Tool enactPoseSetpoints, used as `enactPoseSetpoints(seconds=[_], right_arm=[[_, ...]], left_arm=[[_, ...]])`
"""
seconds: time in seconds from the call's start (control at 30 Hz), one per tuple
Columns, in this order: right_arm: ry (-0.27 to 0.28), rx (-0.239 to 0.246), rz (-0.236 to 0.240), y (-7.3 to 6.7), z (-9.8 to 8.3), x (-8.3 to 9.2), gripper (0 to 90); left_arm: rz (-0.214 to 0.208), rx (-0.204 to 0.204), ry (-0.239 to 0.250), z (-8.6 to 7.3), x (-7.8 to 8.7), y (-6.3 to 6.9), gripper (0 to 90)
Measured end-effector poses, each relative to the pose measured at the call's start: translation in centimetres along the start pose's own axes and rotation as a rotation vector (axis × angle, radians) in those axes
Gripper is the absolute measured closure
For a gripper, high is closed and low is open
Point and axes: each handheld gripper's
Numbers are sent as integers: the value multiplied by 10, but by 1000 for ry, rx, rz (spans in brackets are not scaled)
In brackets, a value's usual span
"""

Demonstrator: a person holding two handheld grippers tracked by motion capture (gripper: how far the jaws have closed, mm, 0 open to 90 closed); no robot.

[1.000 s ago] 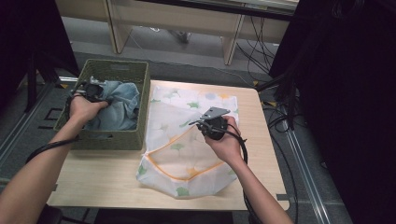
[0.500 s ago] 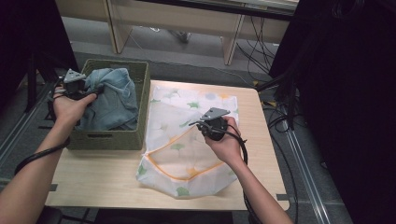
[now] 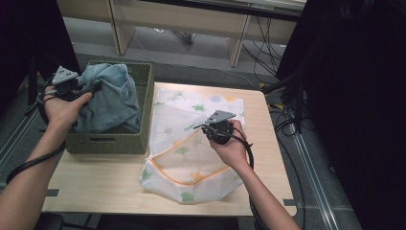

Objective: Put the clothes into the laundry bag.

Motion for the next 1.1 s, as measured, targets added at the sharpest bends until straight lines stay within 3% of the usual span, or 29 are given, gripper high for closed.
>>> enactPoseSetpoints(seconds=[0.5,0.6,0.63,0.73,0.77,1.1], right_arm=[[11,0,-1,1,0,0,896],[15,-5,3,2,1,0,895],[8,-33,-4,0,1,2,896],[19,-14,2,2,2,1,896],[23,-8,2,3,2,1,896],[31,-24,2,4,3,3,895]], left_arm=[[-1,-20,91,26,13,10,762],[-7,-26,103,30,16,14,762],[-8,-26,106,30,18,16,762],[-18,-24,118,32,21,20,762],[-20,-40,130,33,22,19,762],[-48,-33,157,38,33,29,762]])
Point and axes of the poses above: each handheld gripper's, and its own axes: x roughly backward along the jaws, z roughly out of its top, y roughly to its right, and after that the axes turned 7 degrees about y, right-handed
